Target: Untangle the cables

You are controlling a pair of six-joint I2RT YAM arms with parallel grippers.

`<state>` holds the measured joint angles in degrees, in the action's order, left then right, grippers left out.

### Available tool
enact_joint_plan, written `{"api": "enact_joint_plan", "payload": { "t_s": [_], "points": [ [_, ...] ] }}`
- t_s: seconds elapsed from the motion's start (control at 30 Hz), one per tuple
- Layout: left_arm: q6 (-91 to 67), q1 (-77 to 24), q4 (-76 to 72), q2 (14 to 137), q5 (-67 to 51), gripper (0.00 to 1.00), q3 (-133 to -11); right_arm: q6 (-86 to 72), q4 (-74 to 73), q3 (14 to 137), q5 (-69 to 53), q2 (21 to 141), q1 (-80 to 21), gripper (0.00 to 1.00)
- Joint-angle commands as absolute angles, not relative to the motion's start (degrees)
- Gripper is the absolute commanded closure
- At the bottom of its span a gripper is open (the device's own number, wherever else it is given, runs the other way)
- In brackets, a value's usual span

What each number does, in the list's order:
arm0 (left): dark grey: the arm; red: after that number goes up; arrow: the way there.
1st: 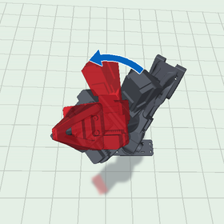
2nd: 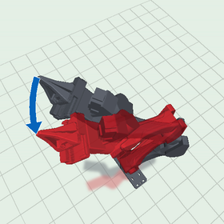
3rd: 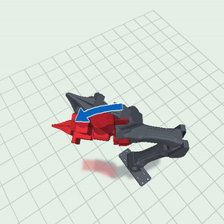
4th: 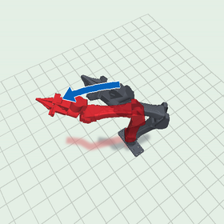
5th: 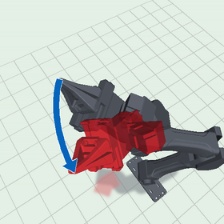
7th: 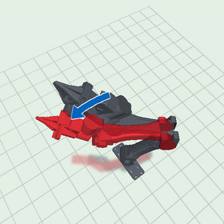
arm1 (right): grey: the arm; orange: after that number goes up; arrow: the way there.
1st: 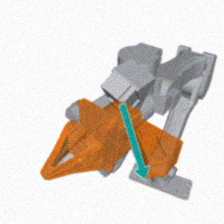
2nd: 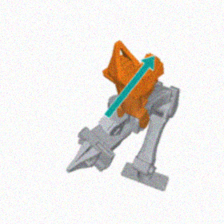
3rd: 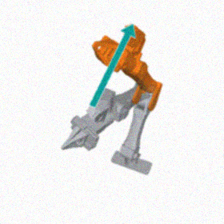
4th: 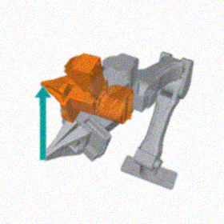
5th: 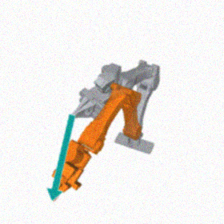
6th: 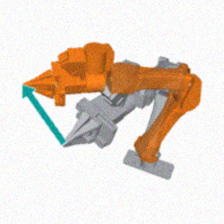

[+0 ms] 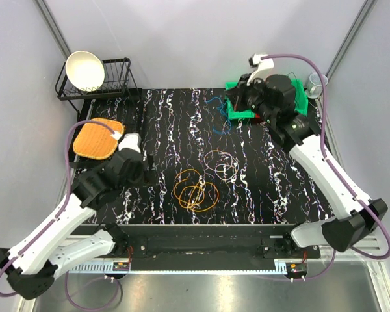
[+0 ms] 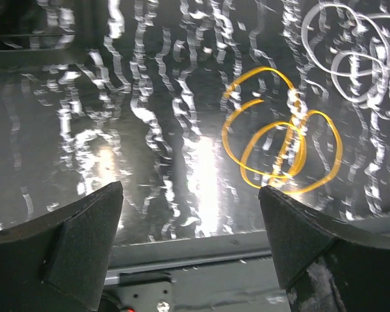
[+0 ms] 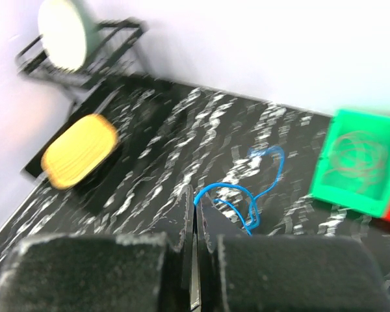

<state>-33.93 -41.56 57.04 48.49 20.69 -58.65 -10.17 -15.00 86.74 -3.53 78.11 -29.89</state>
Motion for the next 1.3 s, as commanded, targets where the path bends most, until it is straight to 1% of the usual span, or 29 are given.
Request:
{"api": "enact_joint_plan", "payload": {
  "t_s": [0.0,0.1,0.17,0.33,0.4,0.43,0.53,0.7,1.13,1.27],
  "points": [
    [-34.18,-41.40,55.64,41.42,33.45,0.07,-53.46,-8.09,-14.76,91.67,-2.37,80.33,-24.97,1.00],
    [-33.67,-41.48,53.80,38.33,34.10,0.06,-53.27,-7.74,-14.76,93.25,-2.64,82.00,-22.33,1.00],
    [-33.66,-41.48,53.35,37.44,35.24,0.03,-52.65,-7.38,-14.76,94.65,-2.55,83.58,-20.66,1.00],
    [-31.47,-41.48,57.56,40.16,34.01,0.04,-57.74,-6.77,-14.59,97.99,-3.25,88.32,-17.32,1.00],
    [-30.41,-41.48,58.18,40.78,35.76,0.04,-56.96,-6.68,-14.59,99.84,-3.43,90.69,-16.18,1.00],
    [-31.54,-41.57,58.18,40.69,37.25,0.03,-56.52,-6.59,-14.50,100.54,-3.51,91.49,-15.91,1.00],
    [-29.01,-41.57,54.32,40.43,35.34,0.04,-53.97,-5.89,-14.50,103.79,-2.90,94.56,-15.12,1.00],
    [-29.53,-41.48,54.58,41.13,36.12,0.04,-53.97,-6.24,-14.06,107.48,-4.12,99.83,-13.80,1.00],
    [-29.79,-41.05,54.58,39.99,36.91,0.04,-53.79,-6.94,-15.55,122.68,-3.95,112.23,-10.81,1.00],
    [-29.71,-40.78,54.49,40.34,36.83,0.04,-53.79,-8.08,-16.35,126.29,-5.79,115.92,-9.93,1.00]
  ]
}}
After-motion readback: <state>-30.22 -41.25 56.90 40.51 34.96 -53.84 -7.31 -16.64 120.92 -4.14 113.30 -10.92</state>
